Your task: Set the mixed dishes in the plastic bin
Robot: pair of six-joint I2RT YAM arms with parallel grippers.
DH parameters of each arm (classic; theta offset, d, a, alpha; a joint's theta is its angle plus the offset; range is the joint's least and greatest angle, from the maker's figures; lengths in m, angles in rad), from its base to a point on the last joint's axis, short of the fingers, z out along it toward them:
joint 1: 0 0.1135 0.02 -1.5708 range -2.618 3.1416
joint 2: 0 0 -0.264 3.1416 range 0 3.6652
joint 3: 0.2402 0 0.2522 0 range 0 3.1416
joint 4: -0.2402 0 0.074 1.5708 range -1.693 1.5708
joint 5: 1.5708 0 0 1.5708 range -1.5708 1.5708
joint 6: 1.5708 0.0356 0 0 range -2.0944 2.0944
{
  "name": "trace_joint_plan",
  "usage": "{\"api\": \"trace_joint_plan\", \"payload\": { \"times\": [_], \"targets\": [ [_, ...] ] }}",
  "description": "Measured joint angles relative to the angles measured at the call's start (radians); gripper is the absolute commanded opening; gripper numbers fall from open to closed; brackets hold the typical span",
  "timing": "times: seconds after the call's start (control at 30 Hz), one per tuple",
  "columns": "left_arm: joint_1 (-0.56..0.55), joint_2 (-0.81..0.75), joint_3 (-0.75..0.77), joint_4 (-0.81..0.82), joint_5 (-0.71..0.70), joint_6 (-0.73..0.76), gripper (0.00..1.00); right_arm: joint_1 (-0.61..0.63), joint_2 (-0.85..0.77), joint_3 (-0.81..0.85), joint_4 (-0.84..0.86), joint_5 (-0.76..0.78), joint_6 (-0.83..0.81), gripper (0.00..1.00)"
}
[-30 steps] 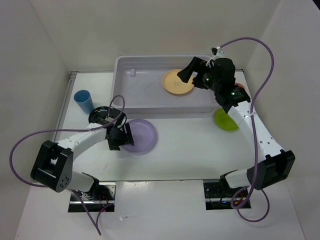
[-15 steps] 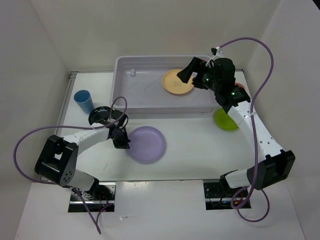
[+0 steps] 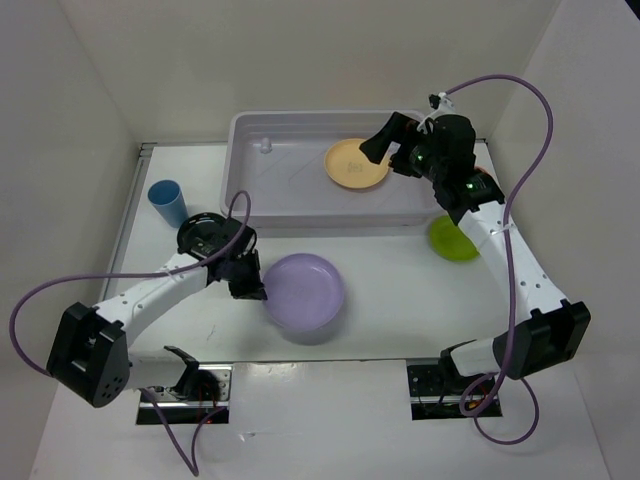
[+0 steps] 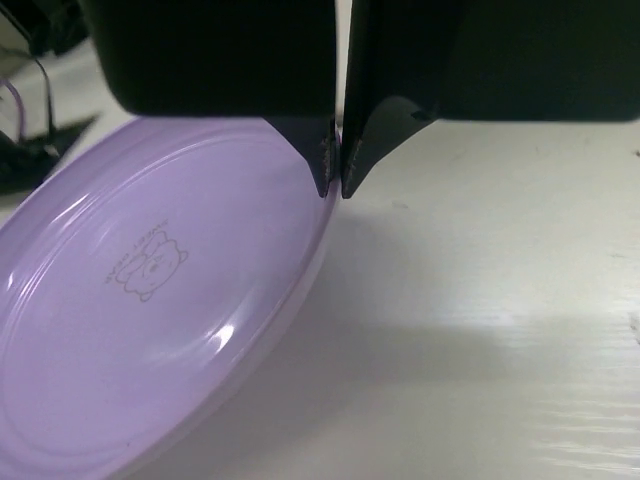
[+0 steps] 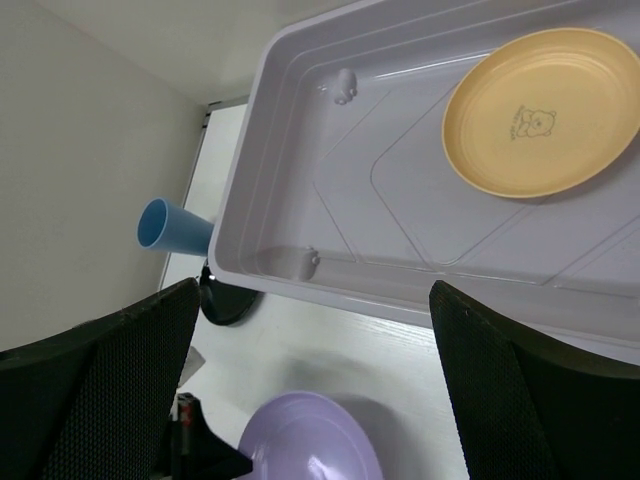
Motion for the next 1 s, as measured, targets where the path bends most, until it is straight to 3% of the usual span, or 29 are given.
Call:
{"api": "trace_joint_plan", "payload": {
  "times": [0.23, 0.47, 0.77, 1.0],
  "targets": [
    [-0.033, -0.028, 0.164, -0.059, 0.136, 0.039, 0.00, -0.034, -0.002, 0.002, -0.003, -0.010, 0.000, 1.00],
    [-0.047, 0.060, 0.425, -0.082, 0.148, 0.057, 0.00, -0.069, -0.049, 0.003, -0.024, -0.012, 0.000, 1.00],
    [-0.029, 0.522, 0.864, 0.012, 0.111, 0.062, 0.00, -0.103, -0.315, 0.003, -0.009, 0.008, 0.008, 1.00],
    [0.033, 0.887, 1.281, -0.011, 0.098, 0.057, 0.00, -0.112, -0.387, -0.002, -0.004, 0.018, 0.008, 1.00]
  ]
}}
